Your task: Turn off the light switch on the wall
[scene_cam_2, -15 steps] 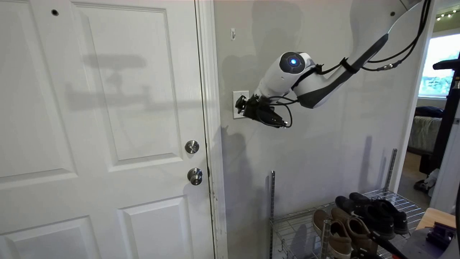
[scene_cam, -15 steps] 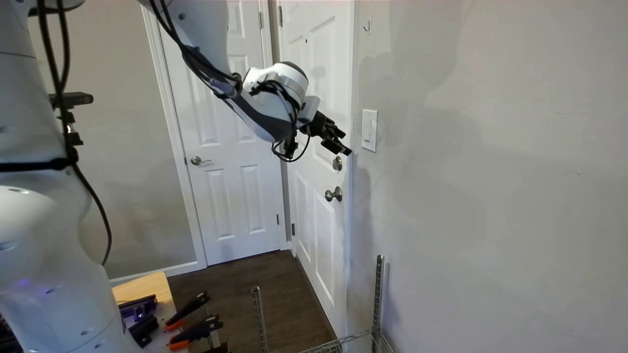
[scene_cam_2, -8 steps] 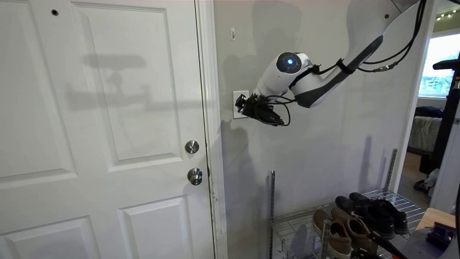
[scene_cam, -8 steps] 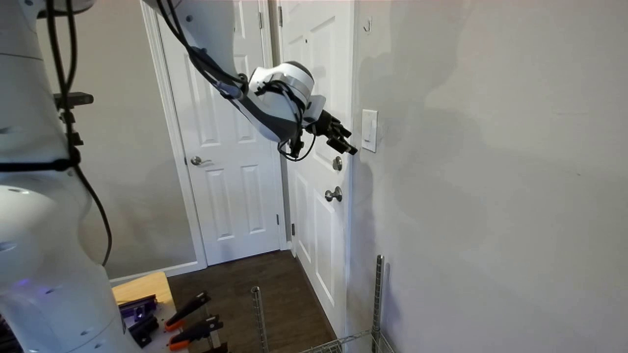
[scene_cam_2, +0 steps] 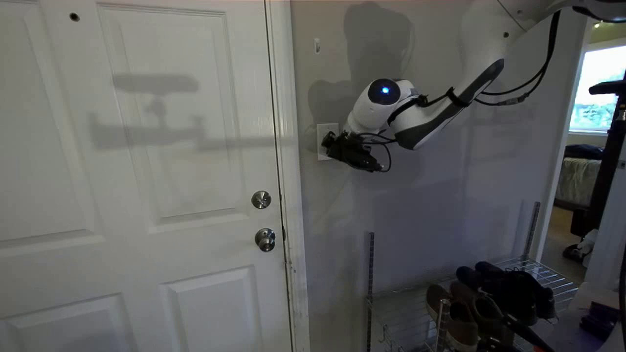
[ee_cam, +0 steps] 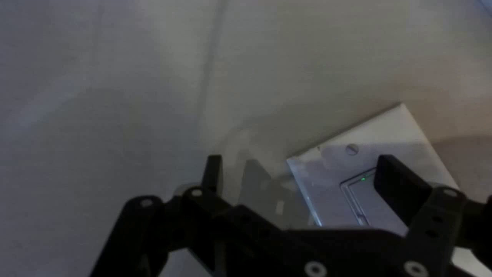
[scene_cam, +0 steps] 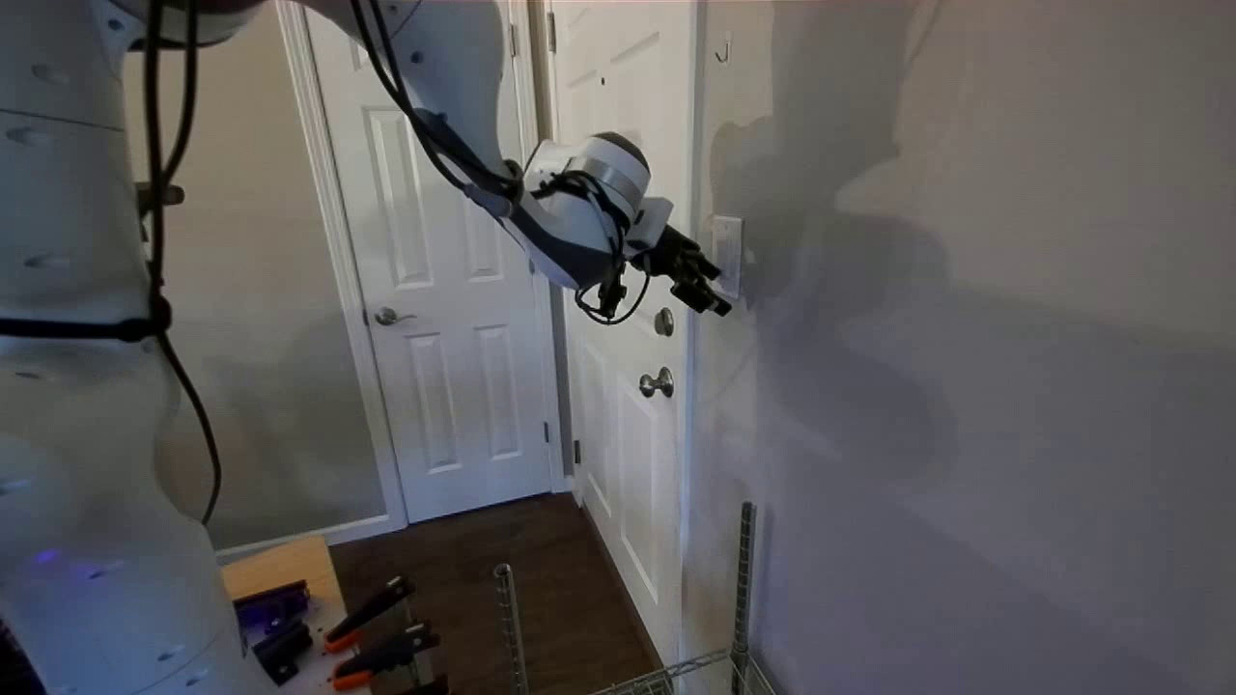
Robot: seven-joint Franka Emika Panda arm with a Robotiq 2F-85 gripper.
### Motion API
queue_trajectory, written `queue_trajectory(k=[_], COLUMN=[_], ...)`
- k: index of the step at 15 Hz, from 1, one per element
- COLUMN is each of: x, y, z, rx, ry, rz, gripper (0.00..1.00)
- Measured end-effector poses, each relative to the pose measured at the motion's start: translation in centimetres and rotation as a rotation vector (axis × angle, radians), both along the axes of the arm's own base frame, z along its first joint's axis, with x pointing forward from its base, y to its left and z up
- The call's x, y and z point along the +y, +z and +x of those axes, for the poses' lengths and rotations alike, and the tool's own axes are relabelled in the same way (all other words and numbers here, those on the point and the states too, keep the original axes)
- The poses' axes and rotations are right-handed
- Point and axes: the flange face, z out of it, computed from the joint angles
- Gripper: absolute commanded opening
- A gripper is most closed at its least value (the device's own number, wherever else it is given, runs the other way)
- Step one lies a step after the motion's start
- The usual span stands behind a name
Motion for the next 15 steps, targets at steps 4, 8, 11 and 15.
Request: queue_trajectory(k=[4, 8, 11, 15], x=[-0.1, 0.4, 1.7, 4.0], y=[-0.2, -0.4, -1.8, -1.1], z=[0.1, -0.2, -2.2, -5.6], rx=[0.004, 0.068, 0.196, 0.275], ry=[-0.008, -0.002, 0.043, 0.078], rz=[0.003, 0.04, 0.096, 0.131], gripper=[1.0, 1.0, 1.0, 1.0])
